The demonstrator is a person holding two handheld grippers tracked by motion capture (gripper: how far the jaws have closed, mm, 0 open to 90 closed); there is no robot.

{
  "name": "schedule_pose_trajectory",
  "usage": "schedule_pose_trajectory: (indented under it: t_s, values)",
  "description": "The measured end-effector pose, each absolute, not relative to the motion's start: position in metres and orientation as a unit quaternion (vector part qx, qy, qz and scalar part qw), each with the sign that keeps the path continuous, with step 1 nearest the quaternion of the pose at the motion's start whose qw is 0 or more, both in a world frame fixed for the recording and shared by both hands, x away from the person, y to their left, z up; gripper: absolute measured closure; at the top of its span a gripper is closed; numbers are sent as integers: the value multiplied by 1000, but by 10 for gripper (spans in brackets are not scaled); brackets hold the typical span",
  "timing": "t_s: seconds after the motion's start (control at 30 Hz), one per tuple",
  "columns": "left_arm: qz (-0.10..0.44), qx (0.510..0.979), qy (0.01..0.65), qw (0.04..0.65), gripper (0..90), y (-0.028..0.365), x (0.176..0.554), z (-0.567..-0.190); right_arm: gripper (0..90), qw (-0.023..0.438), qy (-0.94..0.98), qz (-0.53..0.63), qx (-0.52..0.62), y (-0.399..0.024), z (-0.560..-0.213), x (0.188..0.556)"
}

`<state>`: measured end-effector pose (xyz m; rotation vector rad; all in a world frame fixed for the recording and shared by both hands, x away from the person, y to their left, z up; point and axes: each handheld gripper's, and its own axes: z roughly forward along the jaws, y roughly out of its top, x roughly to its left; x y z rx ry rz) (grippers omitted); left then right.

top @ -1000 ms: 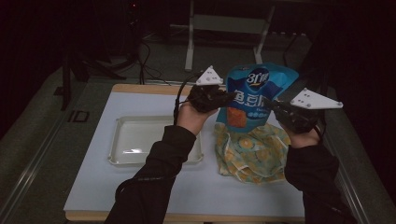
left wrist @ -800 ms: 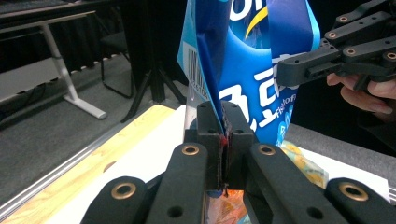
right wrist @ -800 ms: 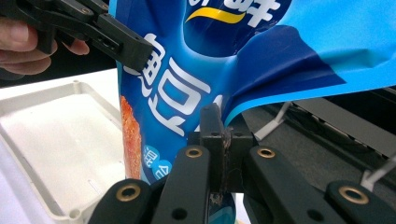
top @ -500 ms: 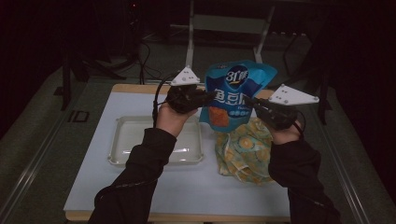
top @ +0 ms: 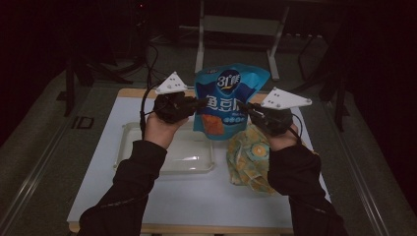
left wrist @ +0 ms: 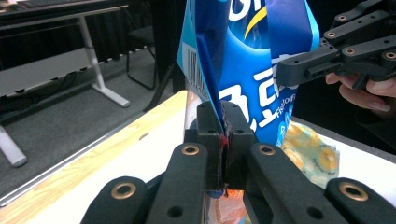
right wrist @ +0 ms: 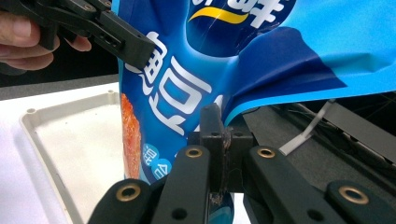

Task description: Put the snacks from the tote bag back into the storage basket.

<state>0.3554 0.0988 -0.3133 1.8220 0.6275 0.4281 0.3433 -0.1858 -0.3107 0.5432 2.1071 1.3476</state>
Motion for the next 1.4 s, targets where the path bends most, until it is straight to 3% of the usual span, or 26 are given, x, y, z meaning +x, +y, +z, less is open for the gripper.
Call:
schedule_pose_trajectory:
  t_s: [1.07,1.4]
  values:
    - [212,754,313,538,893,187,326,-315,895,260,801,513,164,-95,-311,342]
    - [207,748,320,543,893,204,323,-332,895,253,805,511,162,-77,-323,341]
